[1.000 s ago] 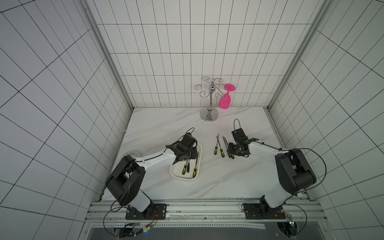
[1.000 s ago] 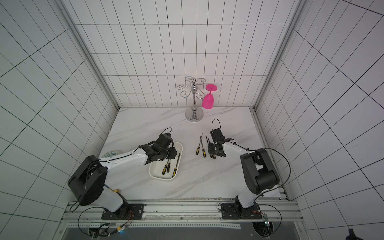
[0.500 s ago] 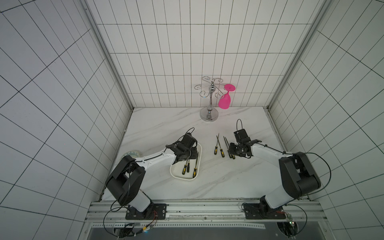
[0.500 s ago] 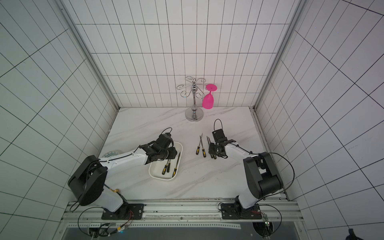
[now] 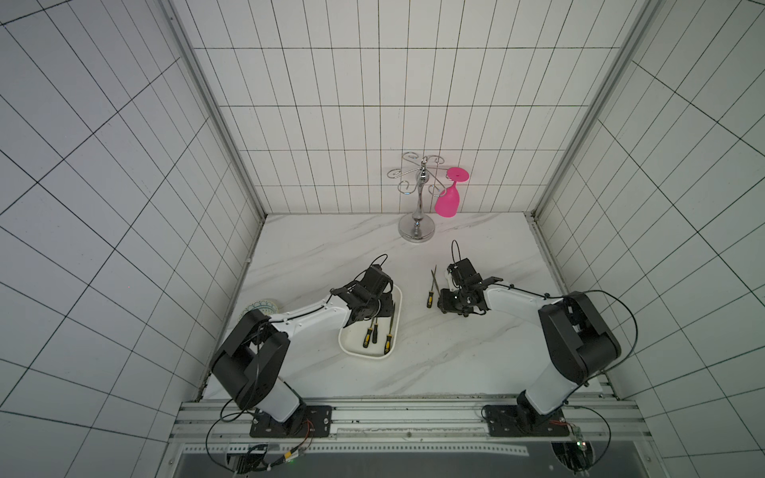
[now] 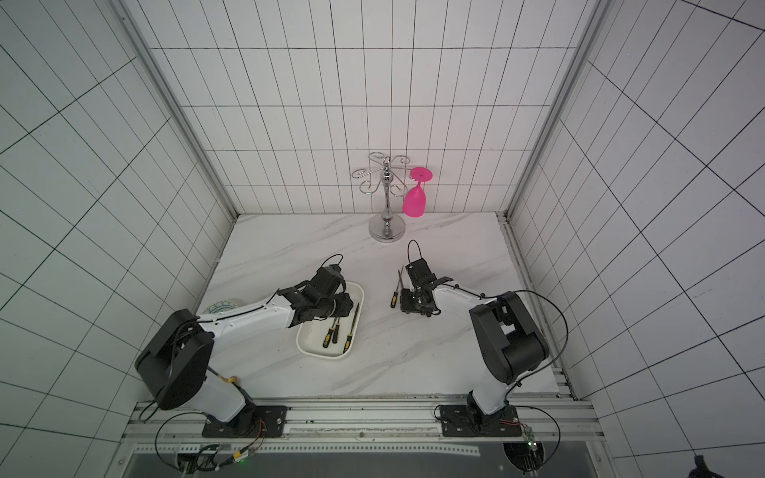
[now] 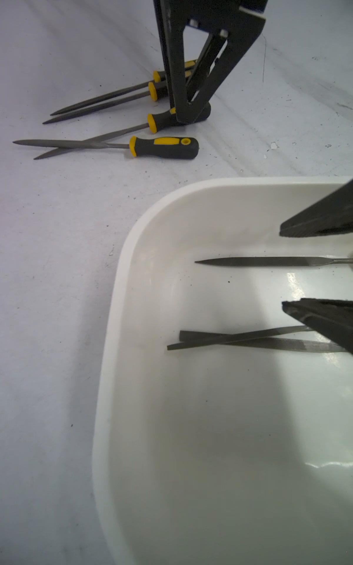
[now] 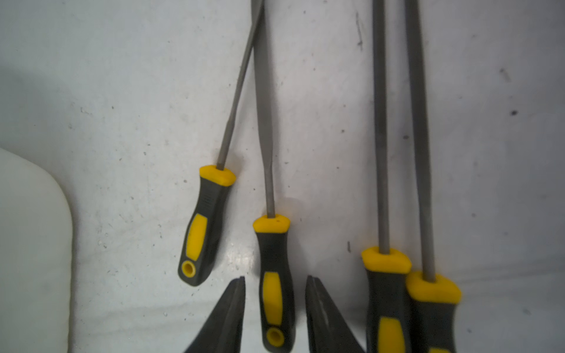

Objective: Put the file tool into the storage box
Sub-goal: Pick up the file tool from the center of the board.

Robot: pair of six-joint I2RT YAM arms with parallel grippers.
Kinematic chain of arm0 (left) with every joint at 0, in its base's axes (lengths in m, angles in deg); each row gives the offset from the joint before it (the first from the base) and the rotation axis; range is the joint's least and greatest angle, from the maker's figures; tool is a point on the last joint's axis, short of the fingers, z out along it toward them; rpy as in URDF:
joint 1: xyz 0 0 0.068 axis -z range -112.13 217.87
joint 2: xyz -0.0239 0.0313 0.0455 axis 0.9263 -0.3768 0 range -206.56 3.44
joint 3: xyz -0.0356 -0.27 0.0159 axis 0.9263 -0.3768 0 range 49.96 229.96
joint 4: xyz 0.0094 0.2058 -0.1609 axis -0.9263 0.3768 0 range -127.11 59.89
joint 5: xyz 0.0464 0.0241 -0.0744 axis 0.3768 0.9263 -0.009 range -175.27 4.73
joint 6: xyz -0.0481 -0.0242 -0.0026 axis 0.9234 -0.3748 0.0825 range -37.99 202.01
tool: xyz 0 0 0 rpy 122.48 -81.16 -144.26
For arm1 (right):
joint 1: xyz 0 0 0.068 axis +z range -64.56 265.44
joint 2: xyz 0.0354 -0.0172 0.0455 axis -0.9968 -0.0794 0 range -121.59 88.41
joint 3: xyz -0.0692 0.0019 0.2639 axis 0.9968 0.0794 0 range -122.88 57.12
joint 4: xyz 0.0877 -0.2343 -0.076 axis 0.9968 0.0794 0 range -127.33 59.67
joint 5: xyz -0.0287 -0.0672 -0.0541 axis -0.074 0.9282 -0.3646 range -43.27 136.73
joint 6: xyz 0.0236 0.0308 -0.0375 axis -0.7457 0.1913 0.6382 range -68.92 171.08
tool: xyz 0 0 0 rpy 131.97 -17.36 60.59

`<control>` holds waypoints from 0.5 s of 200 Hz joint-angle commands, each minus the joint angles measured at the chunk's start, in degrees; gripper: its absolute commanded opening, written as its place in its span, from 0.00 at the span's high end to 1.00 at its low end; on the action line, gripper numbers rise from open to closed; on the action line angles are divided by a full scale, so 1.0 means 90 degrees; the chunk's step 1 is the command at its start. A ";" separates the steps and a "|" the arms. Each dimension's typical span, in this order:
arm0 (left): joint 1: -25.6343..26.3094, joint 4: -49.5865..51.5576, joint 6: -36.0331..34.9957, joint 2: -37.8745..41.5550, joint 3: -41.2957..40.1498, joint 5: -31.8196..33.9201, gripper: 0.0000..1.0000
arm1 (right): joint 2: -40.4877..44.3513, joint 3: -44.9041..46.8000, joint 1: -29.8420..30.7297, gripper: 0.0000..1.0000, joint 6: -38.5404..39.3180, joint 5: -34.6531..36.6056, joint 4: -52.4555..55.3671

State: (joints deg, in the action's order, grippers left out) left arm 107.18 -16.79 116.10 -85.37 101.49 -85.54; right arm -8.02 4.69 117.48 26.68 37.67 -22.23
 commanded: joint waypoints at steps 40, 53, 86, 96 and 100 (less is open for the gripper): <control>-0.0013 -0.0197 0.0012 0.0112 -0.0070 0.0030 0.63 | -0.0575 -0.0534 0.0252 0.69 0.0518 0.1028 0.0618; -0.0013 -0.0197 0.0012 0.0141 -0.0081 0.0059 0.63 | -0.0702 -0.0611 0.0367 0.71 0.0641 0.1297 0.0752; -0.0115 -0.0205 0.0016 0.0256 -0.0081 0.0090 0.63 | -0.0926 -0.0766 0.0601 0.81 0.0884 0.2033 0.1106; -0.0175 -0.0216 0.0030 0.0304 -0.0064 0.0052 0.62 | -0.0909 -0.0747 0.0611 0.86 0.0867 0.2134 0.1135; -0.0198 -0.0230 0.0031 0.0325 -0.0070 0.0032 0.62 | -0.0883 -0.0747 0.0602 0.88 0.0866 0.2162 0.1142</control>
State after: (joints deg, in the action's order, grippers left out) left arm 106.67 -16.79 116.10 -84.65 101.43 -85.50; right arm -13.63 -1.73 122.31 32.91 51.70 -17.34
